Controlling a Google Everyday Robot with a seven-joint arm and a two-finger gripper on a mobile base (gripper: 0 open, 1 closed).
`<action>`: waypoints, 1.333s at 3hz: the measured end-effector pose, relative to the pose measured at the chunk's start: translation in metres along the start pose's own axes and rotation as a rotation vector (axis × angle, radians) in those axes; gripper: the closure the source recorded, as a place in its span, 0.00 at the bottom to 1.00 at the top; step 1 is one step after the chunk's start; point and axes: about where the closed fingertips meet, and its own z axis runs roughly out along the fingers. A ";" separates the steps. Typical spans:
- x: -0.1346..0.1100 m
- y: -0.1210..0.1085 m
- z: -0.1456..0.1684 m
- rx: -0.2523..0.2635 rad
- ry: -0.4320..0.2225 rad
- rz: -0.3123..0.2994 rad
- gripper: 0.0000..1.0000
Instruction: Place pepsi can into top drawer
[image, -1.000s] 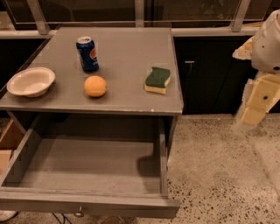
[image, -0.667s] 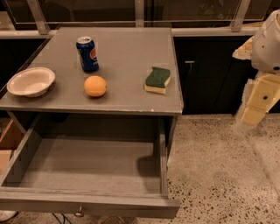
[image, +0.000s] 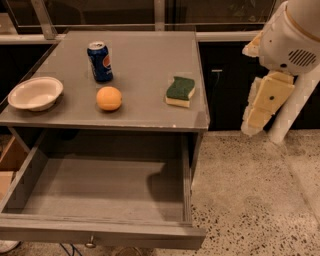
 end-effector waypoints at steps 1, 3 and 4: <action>-0.026 -0.009 0.010 -0.001 -0.027 -0.037 0.00; -0.043 -0.016 0.022 0.005 -0.073 -0.007 0.00; -0.074 -0.032 0.041 0.010 -0.128 0.015 0.00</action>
Offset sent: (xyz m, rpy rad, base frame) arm 0.0140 0.0210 0.0004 0.0114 -0.0116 0.0359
